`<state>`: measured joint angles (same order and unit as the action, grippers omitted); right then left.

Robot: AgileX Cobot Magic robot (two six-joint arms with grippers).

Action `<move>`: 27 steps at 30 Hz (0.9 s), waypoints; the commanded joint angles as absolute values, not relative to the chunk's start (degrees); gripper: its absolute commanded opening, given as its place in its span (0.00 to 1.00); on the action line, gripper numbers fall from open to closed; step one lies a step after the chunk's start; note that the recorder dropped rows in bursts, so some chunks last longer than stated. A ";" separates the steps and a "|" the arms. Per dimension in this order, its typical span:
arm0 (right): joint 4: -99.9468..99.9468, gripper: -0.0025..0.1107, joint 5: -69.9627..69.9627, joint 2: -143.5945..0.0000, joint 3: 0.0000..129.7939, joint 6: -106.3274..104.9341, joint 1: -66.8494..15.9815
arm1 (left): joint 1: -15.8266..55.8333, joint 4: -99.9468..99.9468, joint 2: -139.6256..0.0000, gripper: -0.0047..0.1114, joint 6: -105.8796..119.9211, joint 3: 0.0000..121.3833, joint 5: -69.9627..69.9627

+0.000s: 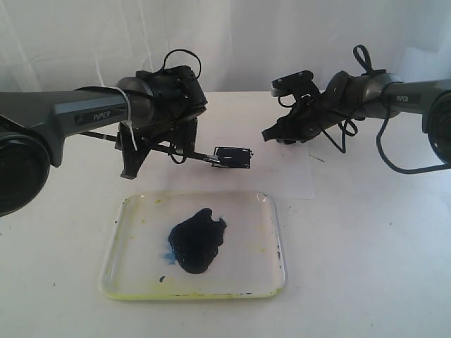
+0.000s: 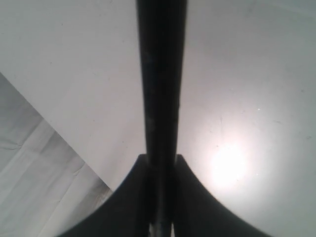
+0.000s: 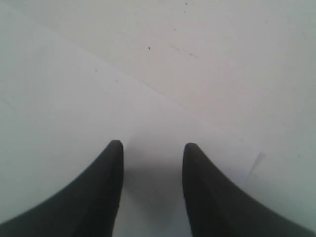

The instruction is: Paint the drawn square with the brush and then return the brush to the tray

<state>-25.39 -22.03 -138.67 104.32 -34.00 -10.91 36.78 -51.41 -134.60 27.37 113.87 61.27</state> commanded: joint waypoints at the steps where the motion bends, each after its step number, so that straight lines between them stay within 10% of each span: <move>1: -24.39 0.36 -22.68 -139.37 104.18 -33.75 -10.83 | 36.72 -52.31 -134.37 0.04 26.83 113.70 63.45; 27: -24.42 0.36 -22.70 -139.37 104.18 -33.75 -10.83 | 35.47 -57.47 -134.37 0.04 26.44 113.70 67.01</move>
<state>-25.39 -22.03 -138.67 104.32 -34.00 -10.91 35.52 -56.41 -134.60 27.05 113.87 64.29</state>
